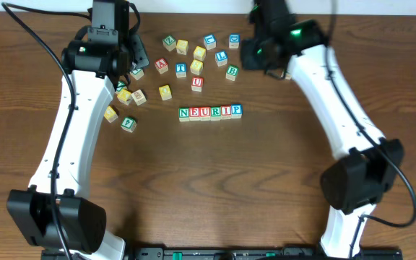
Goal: Spell out NEURIPS
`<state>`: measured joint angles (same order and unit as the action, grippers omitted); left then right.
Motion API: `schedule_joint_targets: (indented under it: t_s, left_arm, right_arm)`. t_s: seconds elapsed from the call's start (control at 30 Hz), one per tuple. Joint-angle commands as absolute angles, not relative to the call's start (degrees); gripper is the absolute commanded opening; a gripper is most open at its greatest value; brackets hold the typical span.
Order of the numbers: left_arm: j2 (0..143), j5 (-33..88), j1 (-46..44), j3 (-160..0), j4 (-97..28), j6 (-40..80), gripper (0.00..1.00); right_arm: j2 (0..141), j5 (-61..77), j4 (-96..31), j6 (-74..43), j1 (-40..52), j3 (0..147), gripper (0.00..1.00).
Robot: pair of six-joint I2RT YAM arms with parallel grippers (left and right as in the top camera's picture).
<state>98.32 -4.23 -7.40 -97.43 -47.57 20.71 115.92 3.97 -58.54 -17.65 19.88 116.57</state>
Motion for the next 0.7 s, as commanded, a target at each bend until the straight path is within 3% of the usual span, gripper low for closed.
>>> schedule_joint_targets:
  t_s: [0.0,0.67]
  left_arm:
    - [98.80,-4.12,-7.31,-97.69,-47.72,19.97,0.53]
    - [101.71,-1.93,-7.46,-97.67,-48.58,18.41,0.53]
  right_arm:
    - [117.14,3.38,-57.65,-18.90,19.09,116.36,0.38]
    - [117.30,3.16,-58.11,-18.83,19.16,116.36,0.50]
